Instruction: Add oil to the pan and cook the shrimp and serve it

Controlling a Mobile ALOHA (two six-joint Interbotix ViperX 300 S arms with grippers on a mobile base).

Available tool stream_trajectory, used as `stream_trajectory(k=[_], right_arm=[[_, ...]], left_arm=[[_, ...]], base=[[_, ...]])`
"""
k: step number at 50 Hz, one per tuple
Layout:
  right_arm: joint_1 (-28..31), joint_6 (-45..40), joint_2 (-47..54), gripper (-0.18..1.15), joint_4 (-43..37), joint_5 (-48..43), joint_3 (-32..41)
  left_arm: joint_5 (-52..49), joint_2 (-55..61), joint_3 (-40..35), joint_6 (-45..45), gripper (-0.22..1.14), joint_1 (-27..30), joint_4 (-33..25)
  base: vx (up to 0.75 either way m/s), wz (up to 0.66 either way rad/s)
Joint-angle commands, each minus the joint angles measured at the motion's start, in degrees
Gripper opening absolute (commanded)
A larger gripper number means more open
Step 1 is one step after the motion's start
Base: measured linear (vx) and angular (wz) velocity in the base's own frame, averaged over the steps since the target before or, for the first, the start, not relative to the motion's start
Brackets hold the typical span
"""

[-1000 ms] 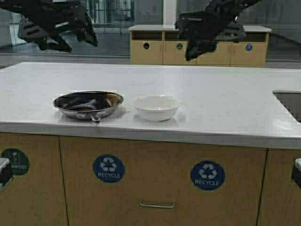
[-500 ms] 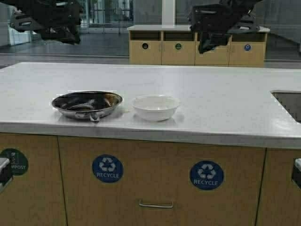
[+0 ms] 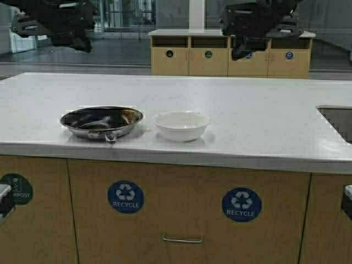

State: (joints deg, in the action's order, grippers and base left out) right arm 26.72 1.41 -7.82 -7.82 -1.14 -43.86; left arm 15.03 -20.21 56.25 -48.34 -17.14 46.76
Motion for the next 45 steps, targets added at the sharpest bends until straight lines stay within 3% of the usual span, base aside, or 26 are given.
stream_trajectory(k=[1, 45], right_arm=[[0.09, 0.0, -1.41, 0.05, 0.0, -0.26, 0.88], [0.18, -0.09, -1.67, 0.05, -0.09, -0.26, 0.97]], left_arm=[[0.18, -0.7, -0.79, 0.0, 0.04, -0.09, -0.09], [-1.41, -0.7, -1.05, 0.26, 0.04, -0.09, -0.09]], base=[[0.0, 0.0], [0.0, 0.0]])
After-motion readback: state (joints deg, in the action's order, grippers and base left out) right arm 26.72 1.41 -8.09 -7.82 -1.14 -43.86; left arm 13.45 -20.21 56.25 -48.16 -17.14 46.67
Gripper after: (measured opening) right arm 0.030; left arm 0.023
